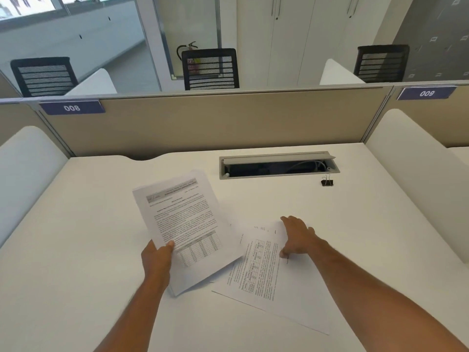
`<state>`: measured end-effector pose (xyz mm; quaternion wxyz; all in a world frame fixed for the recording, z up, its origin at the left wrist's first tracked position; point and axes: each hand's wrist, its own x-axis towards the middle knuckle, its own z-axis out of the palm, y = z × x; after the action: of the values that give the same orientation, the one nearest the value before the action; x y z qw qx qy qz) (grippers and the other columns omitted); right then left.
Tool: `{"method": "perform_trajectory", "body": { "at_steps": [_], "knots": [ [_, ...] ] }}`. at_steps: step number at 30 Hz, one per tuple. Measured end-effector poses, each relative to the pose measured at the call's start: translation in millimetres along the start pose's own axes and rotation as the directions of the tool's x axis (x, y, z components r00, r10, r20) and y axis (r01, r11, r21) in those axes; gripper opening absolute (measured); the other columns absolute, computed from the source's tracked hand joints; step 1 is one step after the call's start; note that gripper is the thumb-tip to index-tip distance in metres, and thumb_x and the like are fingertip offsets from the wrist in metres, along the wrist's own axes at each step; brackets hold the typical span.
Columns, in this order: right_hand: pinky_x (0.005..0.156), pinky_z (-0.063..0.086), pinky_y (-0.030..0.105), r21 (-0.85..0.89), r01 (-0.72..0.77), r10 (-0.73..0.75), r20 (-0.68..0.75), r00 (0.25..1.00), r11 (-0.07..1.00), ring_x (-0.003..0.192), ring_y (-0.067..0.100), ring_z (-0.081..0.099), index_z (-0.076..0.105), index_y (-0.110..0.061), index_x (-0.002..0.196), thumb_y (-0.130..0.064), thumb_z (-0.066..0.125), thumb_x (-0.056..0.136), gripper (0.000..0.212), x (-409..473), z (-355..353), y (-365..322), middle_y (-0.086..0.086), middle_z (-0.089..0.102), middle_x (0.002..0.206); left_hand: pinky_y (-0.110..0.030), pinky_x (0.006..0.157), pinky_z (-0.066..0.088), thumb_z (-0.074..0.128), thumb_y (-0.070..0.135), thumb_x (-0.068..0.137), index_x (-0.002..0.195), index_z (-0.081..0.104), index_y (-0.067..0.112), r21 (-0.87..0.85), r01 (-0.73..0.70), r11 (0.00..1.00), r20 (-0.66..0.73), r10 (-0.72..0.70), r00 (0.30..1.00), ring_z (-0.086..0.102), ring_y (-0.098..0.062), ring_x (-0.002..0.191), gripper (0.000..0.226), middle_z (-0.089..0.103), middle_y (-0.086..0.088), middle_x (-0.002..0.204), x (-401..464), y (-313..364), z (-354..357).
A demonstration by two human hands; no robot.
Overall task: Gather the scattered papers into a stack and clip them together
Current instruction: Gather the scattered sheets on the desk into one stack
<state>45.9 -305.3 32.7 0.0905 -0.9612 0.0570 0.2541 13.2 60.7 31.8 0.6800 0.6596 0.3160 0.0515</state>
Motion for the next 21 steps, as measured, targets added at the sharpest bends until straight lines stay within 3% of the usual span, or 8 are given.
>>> {"method": "perform_trajectory", "body": {
  "at_steps": [5,14,17,21],
  "knots": [
    [0.107,0.036,0.048,-0.077,-0.039,0.036,-0.030,0.999,0.996,0.132,0.027,0.041,0.033,-0.021,0.144,-0.053,0.085,0.053,0.110,2.4,-8.3,-4.6,0.003,0.043,0.138,-0.049,0.092,0.053,0.061,0.000,0.094,0.126,0.063,0.009,0.012,0.020,1.000,-0.011,-0.020,1.000,0.063,-0.035,0.102,0.033,0.067,-0.007,0.110,-0.8,1.0,3.4],
    [0.092,0.047,0.039,0.075,-0.203,0.202,0.018,0.979,0.976,0.122,0.027,0.050,0.043,-0.016,0.132,-0.061,0.083,0.055,0.098,-11.5,1.6,-0.4,0.006,0.046,0.129,-0.049,0.093,0.052,0.062,-0.001,0.093,0.124,0.061,0.006,-0.018,0.071,0.997,-0.013,-0.071,0.997,0.063,-0.036,0.104,0.032,0.066,-0.010,0.113,1.1,-1.6,5.7],
    [0.083,0.049,0.034,0.176,-0.249,0.249,0.024,0.968,0.952,0.110,0.025,0.060,0.047,-0.016,0.127,-0.057,0.082,0.054,0.091,-18.0,5.0,-1.6,0.003,0.057,0.123,-0.051,0.093,0.053,0.062,-0.001,0.093,0.122,0.062,0.009,-0.001,0.115,0.993,0.021,-0.115,0.993,0.064,-0.037,0.104,0.031,0.068,-0.010,0.113,0.3,-3.5,8.0],
    [0.081,0.055,0.034,0.454,-0.285,0.274,0.093,0.957,0.844,0.095,0.025,0.064,0.057,-0.007,0.114,-0.035,0.084,0.057,0.069,-21.0,19.4,0.0,0.008,0.066,0.114,-0.050,0.090,0.054,0.063,0.001,0.093,0.122,0.063,0.010,0.074,0.169,0.983,0.074,-0.174,0.982,0.065,-0.037,0.102,0.031,0.068,-0.011,0.114,-1.0,-6.7,11.3]
  ]
}}
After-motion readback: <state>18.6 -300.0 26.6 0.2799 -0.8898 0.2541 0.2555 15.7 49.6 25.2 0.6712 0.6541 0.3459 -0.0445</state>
